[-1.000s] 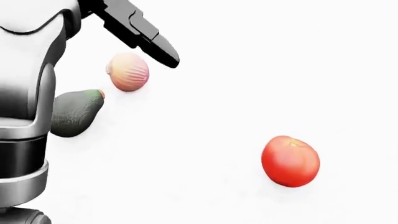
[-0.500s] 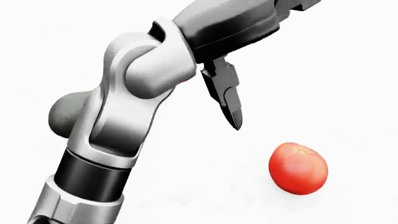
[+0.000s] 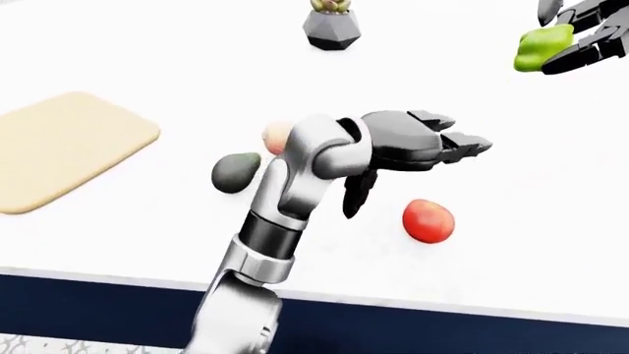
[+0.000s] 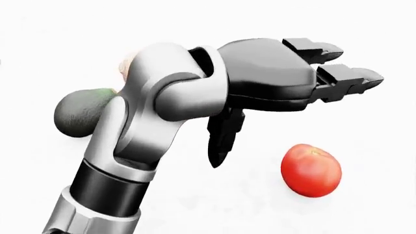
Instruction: Place the avocado, onion, tomato and bell pepper on the cutting board.
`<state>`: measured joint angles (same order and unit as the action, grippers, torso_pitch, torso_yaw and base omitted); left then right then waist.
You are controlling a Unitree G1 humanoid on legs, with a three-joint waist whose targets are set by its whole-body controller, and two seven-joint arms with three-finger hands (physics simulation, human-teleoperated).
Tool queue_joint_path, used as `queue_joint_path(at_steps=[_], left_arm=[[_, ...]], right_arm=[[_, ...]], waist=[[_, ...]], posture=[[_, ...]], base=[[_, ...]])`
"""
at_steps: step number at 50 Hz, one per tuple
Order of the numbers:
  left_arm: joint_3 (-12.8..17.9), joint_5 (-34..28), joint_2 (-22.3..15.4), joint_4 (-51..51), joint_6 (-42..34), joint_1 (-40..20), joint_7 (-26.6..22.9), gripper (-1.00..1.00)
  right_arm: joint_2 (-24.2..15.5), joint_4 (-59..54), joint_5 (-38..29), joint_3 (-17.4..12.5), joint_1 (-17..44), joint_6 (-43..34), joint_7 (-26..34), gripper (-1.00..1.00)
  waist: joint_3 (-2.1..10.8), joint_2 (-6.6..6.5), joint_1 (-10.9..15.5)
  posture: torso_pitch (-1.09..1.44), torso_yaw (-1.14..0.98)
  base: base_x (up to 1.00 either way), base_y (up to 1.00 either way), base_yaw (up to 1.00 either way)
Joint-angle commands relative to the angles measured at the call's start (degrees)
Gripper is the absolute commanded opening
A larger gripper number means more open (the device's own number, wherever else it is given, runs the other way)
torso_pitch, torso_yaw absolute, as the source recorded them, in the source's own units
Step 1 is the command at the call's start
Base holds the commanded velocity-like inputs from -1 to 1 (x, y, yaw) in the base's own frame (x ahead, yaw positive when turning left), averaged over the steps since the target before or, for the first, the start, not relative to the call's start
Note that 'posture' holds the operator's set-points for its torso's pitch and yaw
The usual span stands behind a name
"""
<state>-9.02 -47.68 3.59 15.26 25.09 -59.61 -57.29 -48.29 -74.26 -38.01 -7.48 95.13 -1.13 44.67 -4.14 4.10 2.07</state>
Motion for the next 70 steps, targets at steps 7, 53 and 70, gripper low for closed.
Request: queue_joint_path(at_steps=[7, 53, 70], left_arm=[[0.9, -0.7, 1.1, -2.0, 1.2, -1.6, -0.6, 1.00], [-3.2, -8.4, 10.5, 0.2, 1.6, 1.4, 3.4, 1.00], [-3.6, -11.6, 11.2, 4.6, 4.1, 3.7, 7.0, 1.00]], right_arm=[[-0.8, 2.5, 0.7, -0.5, 2.1, 0.9, -0.8, -1.00], [-3.5, 2.5, 0.9, -1.0, 1.8, 0.9, 0.1, -1.00], [-3.9, 2.8, 1.4, -1.1, 1.0, 1.0, 0.0, -1.00]], waist=[[1.79, 0.76, 0.1], [1.81, 1.96, 0.4], [1.99, 2.13, 0.3]], posture=[[0.00, 0.00], [0.00, 0.00], [0.00, 0.00]], base=[[0.00, 0.00, 0.00], [0.00, 0.00, 0.00], [0.00, 0.00, 0.00]])
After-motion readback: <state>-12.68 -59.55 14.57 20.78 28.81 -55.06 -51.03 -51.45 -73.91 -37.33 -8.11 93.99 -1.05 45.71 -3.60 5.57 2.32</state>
